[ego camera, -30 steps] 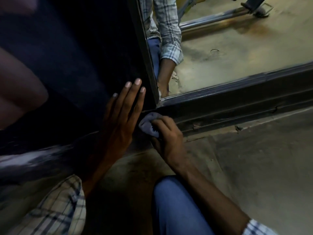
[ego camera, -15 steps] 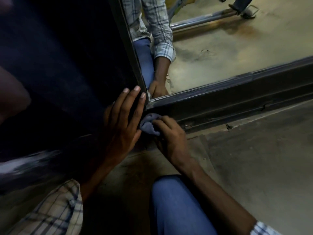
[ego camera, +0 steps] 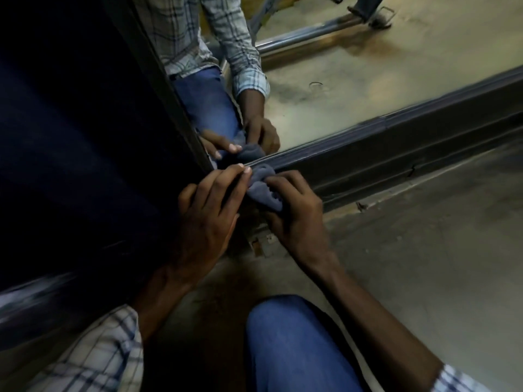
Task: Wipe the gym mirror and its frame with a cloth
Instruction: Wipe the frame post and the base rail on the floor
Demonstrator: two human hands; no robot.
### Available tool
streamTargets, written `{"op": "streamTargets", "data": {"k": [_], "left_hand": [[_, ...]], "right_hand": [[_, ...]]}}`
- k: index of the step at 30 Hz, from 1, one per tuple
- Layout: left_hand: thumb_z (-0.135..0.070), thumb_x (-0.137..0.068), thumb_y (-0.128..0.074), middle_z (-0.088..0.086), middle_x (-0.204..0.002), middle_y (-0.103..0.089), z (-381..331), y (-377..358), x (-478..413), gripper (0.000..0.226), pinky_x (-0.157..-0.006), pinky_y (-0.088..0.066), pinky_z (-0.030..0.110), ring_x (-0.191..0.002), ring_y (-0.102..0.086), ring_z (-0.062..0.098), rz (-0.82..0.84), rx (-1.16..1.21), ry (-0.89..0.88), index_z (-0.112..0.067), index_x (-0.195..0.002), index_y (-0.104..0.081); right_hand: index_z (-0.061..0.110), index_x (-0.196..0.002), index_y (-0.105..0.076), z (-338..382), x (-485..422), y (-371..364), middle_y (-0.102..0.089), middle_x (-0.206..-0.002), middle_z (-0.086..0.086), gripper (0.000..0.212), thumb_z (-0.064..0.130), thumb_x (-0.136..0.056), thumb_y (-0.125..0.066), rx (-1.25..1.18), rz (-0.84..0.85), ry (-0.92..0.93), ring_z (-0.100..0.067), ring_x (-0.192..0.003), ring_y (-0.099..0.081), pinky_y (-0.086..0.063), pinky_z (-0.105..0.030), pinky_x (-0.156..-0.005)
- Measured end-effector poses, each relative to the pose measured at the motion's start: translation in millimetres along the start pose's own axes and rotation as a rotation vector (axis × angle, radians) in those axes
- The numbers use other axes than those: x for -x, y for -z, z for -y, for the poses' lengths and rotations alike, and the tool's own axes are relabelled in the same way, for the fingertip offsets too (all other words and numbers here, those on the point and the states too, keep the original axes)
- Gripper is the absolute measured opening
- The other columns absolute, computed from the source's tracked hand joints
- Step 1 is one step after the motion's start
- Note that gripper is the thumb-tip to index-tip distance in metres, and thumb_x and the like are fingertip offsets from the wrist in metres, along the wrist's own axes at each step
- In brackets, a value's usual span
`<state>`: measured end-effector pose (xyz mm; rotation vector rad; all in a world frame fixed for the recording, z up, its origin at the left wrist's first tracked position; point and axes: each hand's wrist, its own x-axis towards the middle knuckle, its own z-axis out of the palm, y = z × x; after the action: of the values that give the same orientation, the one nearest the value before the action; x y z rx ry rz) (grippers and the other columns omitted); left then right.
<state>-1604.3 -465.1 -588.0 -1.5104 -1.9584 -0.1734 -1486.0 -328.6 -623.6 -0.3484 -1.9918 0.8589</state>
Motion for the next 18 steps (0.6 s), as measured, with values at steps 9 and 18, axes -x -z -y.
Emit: {"op": "streamTargets", "data": {"k": [9,18], "left_hand": [[-0.004,-0.079,-0.080,0.012,-0.152,-0.045,-13.7,-7.8,-13.6,0.083,-0.101,-0.033,0.042,-0.136,-0.042,0.028,0.063,0.074,-0.048,-0.008,-0.154,-0.045],[-0.003,-0.085,-0.077,0.019,-0.146,-0.051,-14.8,-14.0,-21.8,0.075,-0.104,-0.035,0.041,-0.132,-0.045,0.032,0.072,0.161,-0.044,-0.004,-0.153,-0.046]], "right_hand": [[0.002,-0.100,-0.066,-28.0,-36.5,49.9,-0.065,-0.099,-0.012,0.023,-0.004,-0.078,-0.071,0.089,-0.535,-0.149,-0.023,-0.090,-0.062,-0.052,-0.039,-0.079],[0.002,-0.104,-0.069,-53.6,-19.6,65.5,-0.063,-0.104,-0.012,0.030,-0.008,-0.076,-0.074,0.128,-0.409,-0.097,-0.017,-0.093,-0.060,-0.052,-0.035,-0.077]]}}
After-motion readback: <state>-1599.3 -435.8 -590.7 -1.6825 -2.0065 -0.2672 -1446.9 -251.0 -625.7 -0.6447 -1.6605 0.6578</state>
